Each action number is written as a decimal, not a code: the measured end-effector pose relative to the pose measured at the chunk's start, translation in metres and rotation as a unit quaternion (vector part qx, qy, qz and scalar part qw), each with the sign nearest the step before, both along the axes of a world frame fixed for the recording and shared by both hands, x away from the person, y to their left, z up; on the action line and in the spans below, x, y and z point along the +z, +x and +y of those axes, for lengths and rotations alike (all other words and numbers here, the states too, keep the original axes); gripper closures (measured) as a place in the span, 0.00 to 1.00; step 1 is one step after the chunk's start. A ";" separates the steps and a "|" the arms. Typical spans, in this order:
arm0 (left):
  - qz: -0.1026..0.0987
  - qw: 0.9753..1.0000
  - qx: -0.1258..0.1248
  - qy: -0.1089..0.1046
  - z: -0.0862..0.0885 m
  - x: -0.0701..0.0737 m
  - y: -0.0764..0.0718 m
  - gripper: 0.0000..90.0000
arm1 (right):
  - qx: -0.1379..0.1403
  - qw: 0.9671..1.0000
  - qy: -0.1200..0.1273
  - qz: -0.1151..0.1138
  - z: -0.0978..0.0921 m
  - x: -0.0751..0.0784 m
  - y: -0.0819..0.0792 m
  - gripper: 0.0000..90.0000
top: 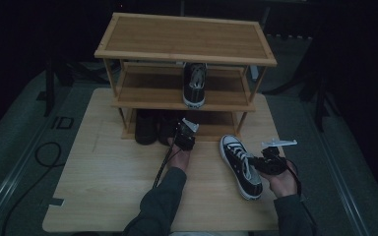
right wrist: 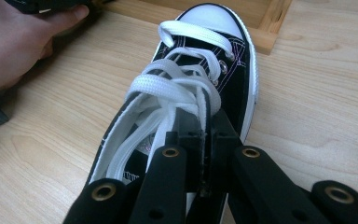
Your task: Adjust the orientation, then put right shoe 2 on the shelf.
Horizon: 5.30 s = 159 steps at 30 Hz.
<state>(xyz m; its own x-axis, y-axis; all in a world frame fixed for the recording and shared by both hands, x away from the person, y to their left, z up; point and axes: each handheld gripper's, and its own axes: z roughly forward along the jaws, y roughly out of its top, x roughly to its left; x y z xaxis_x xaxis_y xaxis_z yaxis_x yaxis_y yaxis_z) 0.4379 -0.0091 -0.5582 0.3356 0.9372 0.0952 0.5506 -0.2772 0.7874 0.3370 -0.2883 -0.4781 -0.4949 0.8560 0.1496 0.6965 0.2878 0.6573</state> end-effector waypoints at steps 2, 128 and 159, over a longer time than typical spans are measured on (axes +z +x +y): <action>0.000 1.000 0.000 0.000 0.000 0.000 0.000 1.00 | 0.000 1.000 0.002 0.000 0.000 0.001 0.000 0.97; 0.001 1.000 0.001 0.001 0.000 0.000 0.000 1.00 | 0.161 0.981 0.030 -0.103 0.015 0.162 0.018 0.97; 0.000 1.000 0.001 0.001 0.000 0.000 0.000 1.00 | 0.070 0.991 0.004 -0.118 0.041 0.159 0.074 0.97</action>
<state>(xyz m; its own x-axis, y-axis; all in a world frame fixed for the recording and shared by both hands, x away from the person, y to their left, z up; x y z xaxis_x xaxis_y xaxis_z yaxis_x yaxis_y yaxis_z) 0.4379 -0.0090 -0.5581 0.3339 0.9375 0.0976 0.5515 -0.2782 0.7864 0.4114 -0.2474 -0.3186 -0.6300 0.7762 0.0231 0.4774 0.3637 0.7998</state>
